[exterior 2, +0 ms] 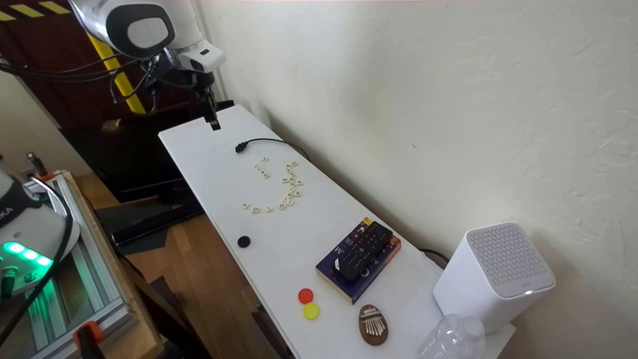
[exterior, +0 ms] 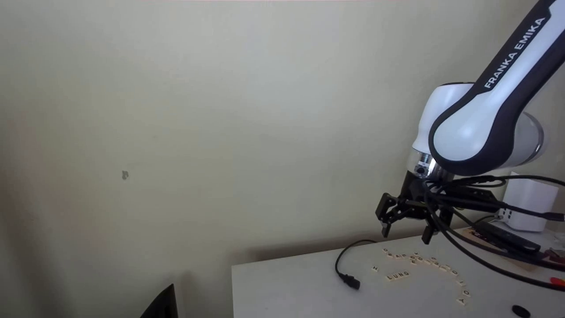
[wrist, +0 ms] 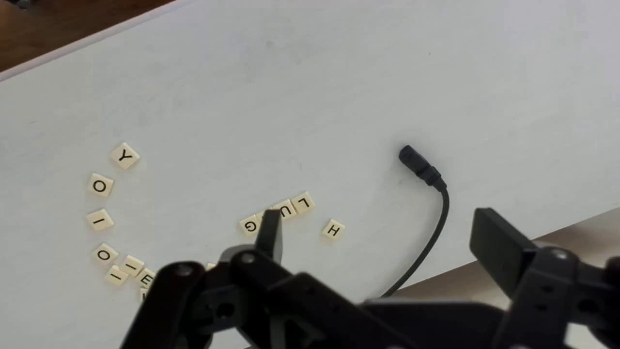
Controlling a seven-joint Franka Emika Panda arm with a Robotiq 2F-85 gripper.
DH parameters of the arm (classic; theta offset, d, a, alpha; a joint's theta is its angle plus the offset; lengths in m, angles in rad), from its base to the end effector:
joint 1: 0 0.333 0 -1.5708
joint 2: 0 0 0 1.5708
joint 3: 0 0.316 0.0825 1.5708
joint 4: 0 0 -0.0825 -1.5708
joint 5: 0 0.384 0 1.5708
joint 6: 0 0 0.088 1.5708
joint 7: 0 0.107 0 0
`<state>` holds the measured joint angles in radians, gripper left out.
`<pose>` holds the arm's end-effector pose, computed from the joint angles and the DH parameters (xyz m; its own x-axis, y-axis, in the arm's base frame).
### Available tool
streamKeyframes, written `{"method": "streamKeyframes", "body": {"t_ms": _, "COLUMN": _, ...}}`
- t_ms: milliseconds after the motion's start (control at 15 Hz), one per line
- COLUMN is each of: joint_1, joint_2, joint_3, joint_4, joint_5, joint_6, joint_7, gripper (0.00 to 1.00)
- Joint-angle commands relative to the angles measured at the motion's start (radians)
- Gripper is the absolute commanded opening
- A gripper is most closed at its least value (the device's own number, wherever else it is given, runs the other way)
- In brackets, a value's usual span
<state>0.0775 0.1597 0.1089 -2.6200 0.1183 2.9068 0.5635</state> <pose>0.4387 0.0770 0.2071 0.8766 -0.4756 0.0727 -0.4663 -0.8770 -0.1158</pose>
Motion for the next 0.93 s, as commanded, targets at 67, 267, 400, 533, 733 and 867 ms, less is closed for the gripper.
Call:
{"method": "streamKeyframes", "body": {"t_ms": 67, "joint_1": 0.030, "joint_2": 0.118, "joint_3": -0.059, "joint_4": 0.084, "joint_5": -0.002, "joint_6": 0.040, "joint_7": -0.057, "gripper": 1.00}}
{"method": "streamKeyframes", "body": {"t_ms": 267, "joint_1": 0.037, "joint_2": 0.180, "joint_3": -0.087, "joint_4": 0.133, "joint_5": 0.003, "joint_6": 0.045, "joint_7": -0.098, "gripper": 0.71}}
{"method": "streamKeyframes", "body": {"t_ms": 400, "joint_1": 0.045, "joint_2": 0.229, "joint_3": -0.104, "joint_4": 0.169, "joint_5": 0.000, "joint_6": 0.047, "joint_7": -0.122, "gripper": 0.61}}
{"method": "streamKeyframes", "body": {"t_ms": 533, "joint_1": 0.048, "joint_2": 0.273, "joint_3": -0.110, "joint_4": 0.202, "joint_5": 0.004, "joint_6": 0.040, "joint_7": -0.144, "gripper": 0.45}}
{"method": "streamKeyframes", "body": {"t_ms": 733, "joint_1": 0.046, "joint_2": 0.333, "joint_3": -0.103, "joint_4": 0.246, "joint_5": 0.011, "joint_6": 0.029, "joint_7": -0.179, "gripper": 0.25}}
{"method": "streamKeyframes", "body": {"t_ms": 867, "joint_1": 0.064, "joint_2": 0.370, "joint_3": -0.115, "joint_4": 0.270, "joint_5": 0.001, "joint_6": 0.018, "joint_7": -0.185, "gripper": 0.11}}
